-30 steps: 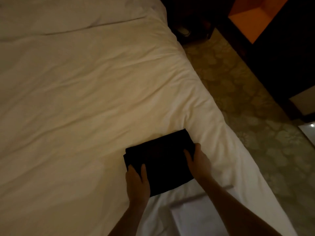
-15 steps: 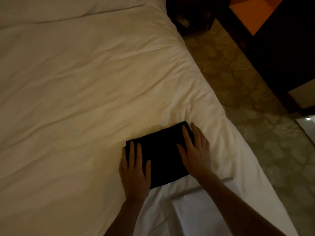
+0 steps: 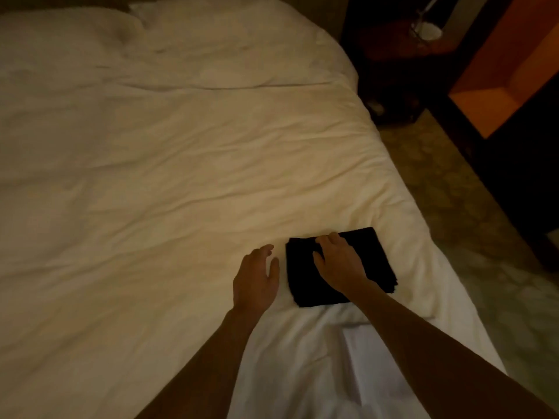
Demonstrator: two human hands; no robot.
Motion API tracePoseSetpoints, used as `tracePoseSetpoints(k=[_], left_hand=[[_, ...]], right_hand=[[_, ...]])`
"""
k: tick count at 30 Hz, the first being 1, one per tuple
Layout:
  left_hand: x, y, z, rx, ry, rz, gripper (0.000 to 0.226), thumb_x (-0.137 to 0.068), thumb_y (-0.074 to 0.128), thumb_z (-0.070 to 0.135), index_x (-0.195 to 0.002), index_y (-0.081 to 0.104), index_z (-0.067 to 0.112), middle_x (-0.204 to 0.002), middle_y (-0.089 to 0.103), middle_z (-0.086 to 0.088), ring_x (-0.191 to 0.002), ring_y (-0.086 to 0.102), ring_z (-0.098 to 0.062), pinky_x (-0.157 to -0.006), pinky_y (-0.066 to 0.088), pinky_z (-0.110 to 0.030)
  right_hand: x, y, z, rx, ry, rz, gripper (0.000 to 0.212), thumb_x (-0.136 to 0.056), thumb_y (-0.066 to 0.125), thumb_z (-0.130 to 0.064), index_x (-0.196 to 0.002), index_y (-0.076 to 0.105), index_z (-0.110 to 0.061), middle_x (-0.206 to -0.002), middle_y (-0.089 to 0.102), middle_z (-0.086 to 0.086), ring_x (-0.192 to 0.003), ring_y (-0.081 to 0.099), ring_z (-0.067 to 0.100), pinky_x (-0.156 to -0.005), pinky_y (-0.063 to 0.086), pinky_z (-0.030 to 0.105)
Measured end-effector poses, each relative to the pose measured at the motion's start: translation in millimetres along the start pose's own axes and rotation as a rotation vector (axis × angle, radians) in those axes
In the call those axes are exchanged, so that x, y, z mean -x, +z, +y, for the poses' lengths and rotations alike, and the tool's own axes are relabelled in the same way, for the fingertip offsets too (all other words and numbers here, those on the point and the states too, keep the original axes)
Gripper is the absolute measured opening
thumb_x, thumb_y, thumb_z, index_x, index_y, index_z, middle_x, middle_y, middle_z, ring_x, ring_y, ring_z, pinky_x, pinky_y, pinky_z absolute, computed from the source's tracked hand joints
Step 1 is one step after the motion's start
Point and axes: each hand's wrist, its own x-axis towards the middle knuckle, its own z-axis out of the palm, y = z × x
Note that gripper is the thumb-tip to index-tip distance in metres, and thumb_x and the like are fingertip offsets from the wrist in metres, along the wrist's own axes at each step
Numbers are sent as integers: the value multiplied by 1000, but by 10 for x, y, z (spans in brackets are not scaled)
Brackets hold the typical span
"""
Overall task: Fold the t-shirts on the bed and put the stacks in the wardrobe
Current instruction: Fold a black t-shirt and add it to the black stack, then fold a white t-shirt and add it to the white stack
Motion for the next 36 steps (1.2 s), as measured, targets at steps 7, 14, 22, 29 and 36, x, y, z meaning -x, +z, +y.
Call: tracePoseSetpoints(k=[7, 14, 22, 29, 36], left_hand=[[702, -1198, -579, 46, -69, 234, 19, -99, 51, 21, -108, 68, 27, -102, 70, 11, -93, 64, -9, -78, 52, -31], [1619, -2203, -1657, 57, -146, 361, 22, -97, 51, 19, -107, 69, 24, -77, 69, 8, -71, 64, -11, -67, 52, -32], [2621, -3387, -3425, 89, -309, 391, 20, -97, 52, 20, -106, 69, 24, -82, 72, 3, -78, 67, -17, -74, 55, -37], [3423, -4199, -4705, 110, -494, 471, 29, -96, 43, 30, -103, 69, 22, -87, 73, -2, -82, 68, -21, -77, 56, -41], [3923, -4395, -5586, 76, -692, 559, 20, -97, 53, 18, -108, 68, 14, -107, 67, -7, -99, 64, -27, -81, 53, -41]], right_hand=[[413, 54, -1600, -184, -196, -27, 25, -99, 49, -15, -121, 59, -12, -114, 59, 10, -100, 60, 27, -85, 47, 34], [1064, 686, -3210, -184, -302, -48, 29, -96, 47, -5, -120, 62, -10, -116, 62, 11, -105, 59, 26, -83, 42, 28], [1799, 1857, -5068, -160, -340, -165, 30, -94, 46, -4, -118, 63, -8, -112, 62, 14, -104, 58, 29, -74, 35, 25], [2157, 2498, -6442, -88, -502, -333, 30, -90, 49, -2, -115, 65, -8, -104, 64, 14, -99, 59, 30, -73, 33, 25], [2396, 3161, -7469, -1, -639, -508, 30, -89, 51, -3, -115, 64, -6, -104, 66, 18, -100, 60, 32, -74, 36, 27]])
